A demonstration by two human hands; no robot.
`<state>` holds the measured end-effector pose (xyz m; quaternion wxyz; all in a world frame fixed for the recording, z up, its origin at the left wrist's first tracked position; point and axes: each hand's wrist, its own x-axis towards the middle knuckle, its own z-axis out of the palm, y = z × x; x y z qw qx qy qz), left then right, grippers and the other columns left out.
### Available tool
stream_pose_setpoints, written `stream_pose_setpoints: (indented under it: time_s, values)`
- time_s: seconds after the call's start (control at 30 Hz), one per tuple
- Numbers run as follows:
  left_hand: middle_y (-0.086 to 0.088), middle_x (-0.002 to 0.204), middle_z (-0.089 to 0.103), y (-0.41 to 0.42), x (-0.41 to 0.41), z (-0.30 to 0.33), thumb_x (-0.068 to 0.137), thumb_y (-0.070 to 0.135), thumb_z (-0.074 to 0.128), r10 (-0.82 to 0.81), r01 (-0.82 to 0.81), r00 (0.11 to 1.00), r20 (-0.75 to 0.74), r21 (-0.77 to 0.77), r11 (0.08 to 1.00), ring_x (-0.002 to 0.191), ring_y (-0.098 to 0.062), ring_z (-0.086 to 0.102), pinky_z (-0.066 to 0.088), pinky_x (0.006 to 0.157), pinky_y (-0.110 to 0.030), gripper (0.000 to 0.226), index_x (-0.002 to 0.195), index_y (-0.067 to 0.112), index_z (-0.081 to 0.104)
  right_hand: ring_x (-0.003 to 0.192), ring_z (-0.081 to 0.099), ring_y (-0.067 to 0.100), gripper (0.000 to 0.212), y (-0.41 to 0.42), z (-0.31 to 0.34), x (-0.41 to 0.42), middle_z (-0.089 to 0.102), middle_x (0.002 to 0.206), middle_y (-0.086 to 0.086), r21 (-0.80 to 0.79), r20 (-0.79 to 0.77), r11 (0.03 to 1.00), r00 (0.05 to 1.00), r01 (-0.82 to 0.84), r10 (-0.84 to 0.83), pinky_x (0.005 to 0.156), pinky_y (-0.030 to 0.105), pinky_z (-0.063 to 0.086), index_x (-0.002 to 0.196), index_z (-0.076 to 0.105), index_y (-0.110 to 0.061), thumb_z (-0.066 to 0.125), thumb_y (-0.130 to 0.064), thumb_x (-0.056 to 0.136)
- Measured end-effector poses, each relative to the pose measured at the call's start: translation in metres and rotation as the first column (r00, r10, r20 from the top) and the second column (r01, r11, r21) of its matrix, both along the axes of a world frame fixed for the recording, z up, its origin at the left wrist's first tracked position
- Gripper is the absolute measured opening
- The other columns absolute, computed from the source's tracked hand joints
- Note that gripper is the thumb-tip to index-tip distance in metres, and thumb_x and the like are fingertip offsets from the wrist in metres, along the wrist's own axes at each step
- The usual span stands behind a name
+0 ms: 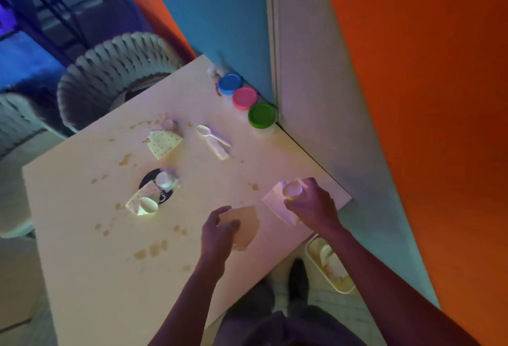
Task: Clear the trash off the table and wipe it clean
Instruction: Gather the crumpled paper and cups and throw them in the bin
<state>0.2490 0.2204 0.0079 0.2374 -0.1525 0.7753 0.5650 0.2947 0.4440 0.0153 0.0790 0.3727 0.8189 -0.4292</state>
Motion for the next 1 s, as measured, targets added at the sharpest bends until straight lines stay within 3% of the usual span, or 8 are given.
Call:
stream_pose_setpoints:
  time_s: [0.07,0.23,0.33,0.43,0.5,0.6,0.73,1.0]
  values:
    - [-0.014,0.112,0.065,0.02,0.007,-0.004,0.084,0.002,0.069,-0.088,0.088,0.996,-0.007,-0.018,0.996,0.091,-0.034,0.067,0.058,0.068,-0.043,0.042,0.12,0.023,0.065,0.108,0.064,0.03,0.06,0.013,-0.002,0.026,0.068,0.12,0.003,0.007,0.0,0.997,0.997,0.075,-0.075,0.085,0.034,0.049,0.126,0.053,-0.024,0.077,-0.038,0.073]
    - [-0.009,0.112,0.066,0.059,0.019,-0.013,0.085,0.007,0.07,-0.369,0.364,0.929,-0.041,-0.092,0.927,0.091,-0.028,0.067,0.061,0.064,-0.041,0.041,0.118,0.03,0.067,0.11,0.063,0.031,0.059,0.025,-0.011,0.084,0.068,0.121,0.004,0.005,0.015,0.964,0.964,0.267,-0.267,0.09,0.038,0.05,0.126,0.054,-0.021,0.078,-0.036,0.074]
    - [-0.003,0.113,0.069,0.074,0.023,-0.021,0.085,0.008,0.072,-0.613,0.582,0.784,-0.099,-0.228,0.781,0.098,-0.025,0.066,0.06,0.082,-0.051,0.042,0.12,0.029,0.068,0.11,0.064,0.032,0.06,0.015,-0.02,0.117,0.068,0.121,0.006,0.0,0.035,0.918,0.918,0.396,-0.396,0.089,0.038,0.049,0.128,0.054,-0.019,0.078,-0.035,0.075]
    - [0.001,0.111,0.066,0.087,0.033,-0.026,0.08,0.014,0.071,-0.759,0.723,0.644,-0.098,-0.246,0.645,0.102,-0.024,0.065,0.058,0.088,-0.048,0.044,0.123,0.022,0.069,0.113,0.062,0.03,0.061,-0.005,-0.034,0.152,0.067,0.125,0.004,-0.005,0.084,0.849,0.847,0.528,-0.526,0.086,0.033,0.045,0.129,0.055,-0.019,0.079,-0.036,0.076]
    - [0.0,0.114,0.066,0.094,0.041,-0.029,0.073,0.025,0.065,-0.819,0.78,0.563,-0.109,-0.257,0.571,0.104,-0.023,0.064,0.056,0.091,-0.041,0.05,0.123,0.023,0.069,0.113,0.062,0.029,0.062,-0.019,-0.042,0.17,0.066,0.125,0.004,-0.001,0.111,0.803,0.798,0.596,-0.593,0.084,0.034,0.046,0.13,0.054,-0.022,0.078,-0.038,0.075]
    - [-0.004,0.12,0.066,0.103,0.053,-0.041,0.078,0.017,0.068,-0.9,0.855,0.42,-0.112,-0.285,0.434,0.108,-0.022,0.062,0.049,0.091,-0.03,0.047,0.125,0.02,0.068,0.112,0.062,0.032,0.061,-0.038,-0.051,0.192,0.067,0.122,0.006,0.021,0.152,0.736,0.725,0.677,-0.671,0.083,0.038,0.047,0.129,0.054,-0.022,0.078,-0.038,0.075]
    - [-0.005,0.12,0.065,0.107,0.07,-0.052,0.08,0.011,0.068,-0.943,0.9,0.321,-0.089,-0.282,0.333,0.11,-0.022,0.061,0.054,0.094,-0.038,0.046,0.125,0.021,0.067,0.107,0.063,0.034,0.058,-0.059,-0.061,0.216,0.067,0.118,0.01,0.021,0.217,0.64,0.621,0.768,-0.753,0.076,0.036,0.044,0.123,0.053,-0.017,0.076,-0.039,0.075]
    - [0.002,0.114,0.061,0.12,0.096,-0.081,0.08,0.011,0.067,-0.99,0.94,0.138,-0.037,-0.311,0.143,0.101,-0.013,0.057,0.042,0.072,-0.013,0.043,0.122,0.022,0.068,0.092,0.061,0.027,0.054,-0.069,-0.089,0.248,0.066,0.114,0.01,0.028,0.254,0.542,0.519,0.84,-0.816,0.072,0.029,0.036,0.122,0.052,-0.011,0.077,-0.031,0.079]
